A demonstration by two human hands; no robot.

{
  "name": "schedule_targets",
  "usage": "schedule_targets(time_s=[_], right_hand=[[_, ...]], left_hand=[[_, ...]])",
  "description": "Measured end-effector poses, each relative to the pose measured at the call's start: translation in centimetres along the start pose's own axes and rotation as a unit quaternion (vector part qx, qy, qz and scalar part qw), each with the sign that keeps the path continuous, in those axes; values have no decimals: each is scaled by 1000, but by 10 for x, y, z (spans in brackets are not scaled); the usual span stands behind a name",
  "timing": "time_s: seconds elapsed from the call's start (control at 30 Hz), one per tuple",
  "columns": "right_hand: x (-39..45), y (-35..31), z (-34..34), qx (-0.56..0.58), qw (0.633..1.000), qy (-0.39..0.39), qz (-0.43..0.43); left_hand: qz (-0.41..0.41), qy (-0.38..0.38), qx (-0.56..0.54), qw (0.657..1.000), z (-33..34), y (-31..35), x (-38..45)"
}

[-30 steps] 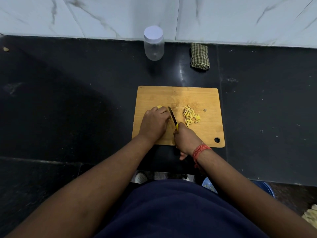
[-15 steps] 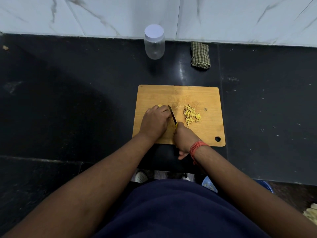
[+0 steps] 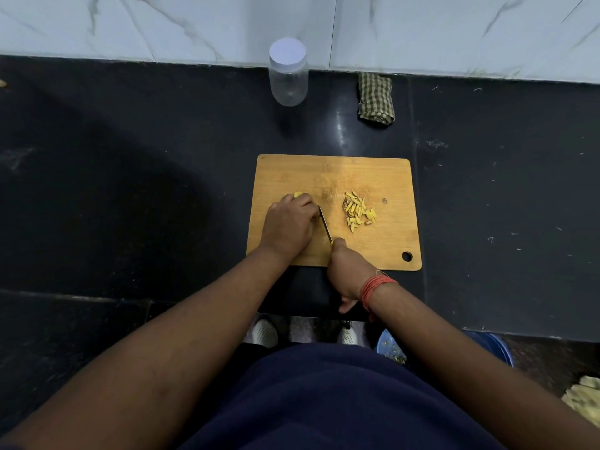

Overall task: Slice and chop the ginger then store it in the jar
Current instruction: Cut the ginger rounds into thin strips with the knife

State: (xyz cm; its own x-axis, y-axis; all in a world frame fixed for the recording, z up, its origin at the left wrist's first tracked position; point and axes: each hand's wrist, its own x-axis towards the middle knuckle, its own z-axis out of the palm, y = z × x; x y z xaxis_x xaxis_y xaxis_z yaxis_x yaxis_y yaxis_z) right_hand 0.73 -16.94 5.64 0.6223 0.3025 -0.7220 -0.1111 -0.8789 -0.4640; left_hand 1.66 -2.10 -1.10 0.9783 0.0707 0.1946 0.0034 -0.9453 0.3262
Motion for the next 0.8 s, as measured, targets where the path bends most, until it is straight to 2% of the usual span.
schedule_targets(time_s=[0.13,0.23,0.37,0.53,0.63,0.8], right_hand=[[-4,13,4,-51,998,24,-10],[-6,27,8,-55,998,9,-23],[-16,31,0,-27,999,-27,-22],[-22,37,-1,4,998,52,-40],[-16,28,-7,66,997,41,-29],[-6,4,-7,37,998,35,-41]], left_hand=[[-9,-2,-2,1000,0,0,0],[-12,-1,-7,1000,-1,0,0],[-14,-7,-7,1000,-3,2,0],[-20,-18,0,1000,-4,2,1],[-27,-20,-9,999,-5,3,1],[-29,-27,-25,999,-7,2,2]])
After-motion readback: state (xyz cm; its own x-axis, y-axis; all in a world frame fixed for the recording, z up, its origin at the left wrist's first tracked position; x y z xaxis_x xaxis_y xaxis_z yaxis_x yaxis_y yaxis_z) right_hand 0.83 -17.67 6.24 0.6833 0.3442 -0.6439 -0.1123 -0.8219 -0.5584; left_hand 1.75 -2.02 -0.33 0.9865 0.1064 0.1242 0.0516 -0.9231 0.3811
